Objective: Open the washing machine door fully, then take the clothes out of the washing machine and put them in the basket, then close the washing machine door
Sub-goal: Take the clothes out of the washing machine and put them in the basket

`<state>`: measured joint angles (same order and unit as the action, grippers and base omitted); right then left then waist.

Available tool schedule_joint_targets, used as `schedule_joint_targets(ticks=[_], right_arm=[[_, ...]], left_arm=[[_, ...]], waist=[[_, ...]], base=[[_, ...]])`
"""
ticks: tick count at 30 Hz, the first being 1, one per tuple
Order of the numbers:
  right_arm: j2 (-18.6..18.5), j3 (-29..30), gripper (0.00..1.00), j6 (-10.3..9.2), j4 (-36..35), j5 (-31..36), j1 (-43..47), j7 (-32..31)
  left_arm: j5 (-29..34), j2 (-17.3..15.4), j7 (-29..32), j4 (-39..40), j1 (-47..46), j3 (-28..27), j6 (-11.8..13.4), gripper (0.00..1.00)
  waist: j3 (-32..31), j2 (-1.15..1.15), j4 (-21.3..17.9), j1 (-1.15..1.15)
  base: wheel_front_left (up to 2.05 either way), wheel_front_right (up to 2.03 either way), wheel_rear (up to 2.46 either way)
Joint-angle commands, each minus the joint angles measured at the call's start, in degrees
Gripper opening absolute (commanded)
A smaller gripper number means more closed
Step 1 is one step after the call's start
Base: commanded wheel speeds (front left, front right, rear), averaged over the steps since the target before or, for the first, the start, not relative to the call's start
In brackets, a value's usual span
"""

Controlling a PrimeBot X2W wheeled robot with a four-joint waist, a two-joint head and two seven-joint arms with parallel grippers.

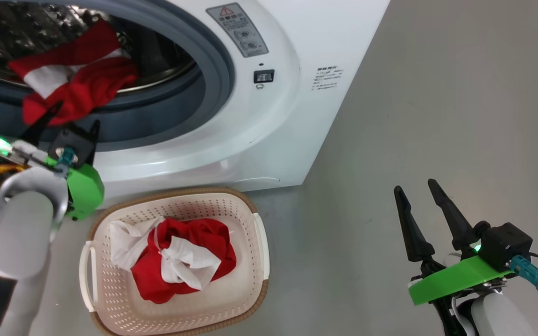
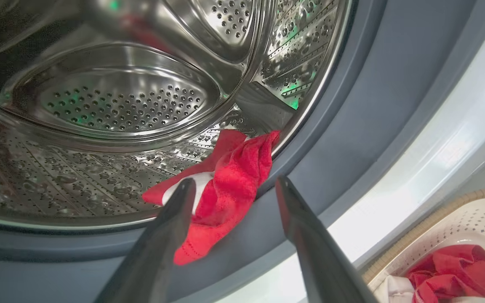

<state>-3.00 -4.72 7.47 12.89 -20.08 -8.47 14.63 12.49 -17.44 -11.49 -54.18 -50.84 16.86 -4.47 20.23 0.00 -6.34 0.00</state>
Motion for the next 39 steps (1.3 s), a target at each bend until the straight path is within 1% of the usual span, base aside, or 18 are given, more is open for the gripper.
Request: schedule_joint_targets(ticks=[1, 12, 17, 24, 30, 31, 33, 34, 35, 36, 37, 39], right_arm=[[0.0, -1.3, 1.00, 0.02, -1.4, 0.3, -0.8, 0.4], [0.1, -1.9, 1.00, 0.02, -1.6, -0.3, -1.6, 0.4], [0.1, -2.0, 1.00, 0.02, -1.8, -0.9, -1.9, 0.4], [0.1, -2.2, 1.00, 0.02, -2.0, -1.3, -2.4, 0.4], [0.1, -2.3, 1.00, 0.02, -2.2, -1.6, -2.8, 0.4], [0.1, -2.4, 1.00, 0.02, -2.2, -1.6, -2.9, 0.4], [0.1, -2.3, 1.00, 0.02, -2.2, -1.7, -2.9, 0.4], [0.1, -2.3, 1.00, 0.02, -2.2, -1.7, -2.9, 0.4], [0.1, -2.3, 1.00, 0.02, -2.2, -1.7, -2.9, 0.4], [0.1, -2.3, 1.00, 0.02, -2.3, -1.8, -3.0, 0.4], [0.1, -2.3, 1.00, 0.02, -2.3, -1.8, -3.0, 0.4], [0.1, -2.2, 1.00, 0.02, -2.3, -1.8, -3.0, 0.4]], left_arm=[[0.7, -3.1, 0.1, 0.4, -1.8, -1.2, 0.8, 1.00], [2.4, -3.8, 2.0, -10.2, -9.0, 1.5, 1.5, 1.00], [2.4, -4.1, 2.5, -13.8, -11.0, 2.3, 1.2, 1.00], [2.4, -4.7, 3.4, -16.8, -13.4, 3.4, 1.2, 1.00], [2.1, -5.2, 5.5, -18.3, -14.6, 4.3, 1.0, 1.00], [2.1, -5.2, 5.5, -18.4, -14.7, 4.4, 1.1, 0.97], [1.9, -5.3, 5.5, -18.6, -14.9, 4.5, 1.1, 0.50], [1.8, -5.3, 5.5, -18.7, -14.9, 4.6, 1.2, 0.38], [1.7, -5.2, 5.4, -18.8, -14.9, 4.7, 1.2, 0.24], [1.6, -5.2, 5.3, -18.8, -15.0, 4.8, 1.3, 0.05], [1.4, -5.2, 5.1, -18.9, -15.0, 4.8, 1.3, 0.00], [1.0, -5.0, 4.5, -19.0, -15.1, 4.8, 1.3, 0.00]], waist=[[0.3, 0.00, -0.3, 0.00], [1.5, 0.00, -1.4, 0.00], [2.2, 0.00, -1.8, 0.00], [3.0, 0.00, -2.1, 0.00], [3.6, 0.00, -2.5, 0.00], [3.6, 0.00, -2.5, 0.00], [3.7, 0.00, -2.6, 0.00], [3.7, 0.00, -2.6, 0.00], [3.7, 0.00, -2.6, 0.00], [3.7, 0.00, -2.6, 0.00], [3.7, 0.00, -2.6, 0.00], [3.7, 0.00, -2.6, 0.00]], base=[[0.00, 0.00, 0.00], [0.00, 0.00, 0.00], [0.00, 0.00, 0.00], [0.00, 0.00, 0.00], [0.00, 0.00, 0.00], [0.00, 0.00, 0.00], [0.00, 0.00, 0.00], [0.00, 0.00, 0.00], [0.00, 0.00, 0.00], [0.00, 0.00, 0.00], [0.00, 0.00, 0.00], [0.00, 0.00, 0.00]])
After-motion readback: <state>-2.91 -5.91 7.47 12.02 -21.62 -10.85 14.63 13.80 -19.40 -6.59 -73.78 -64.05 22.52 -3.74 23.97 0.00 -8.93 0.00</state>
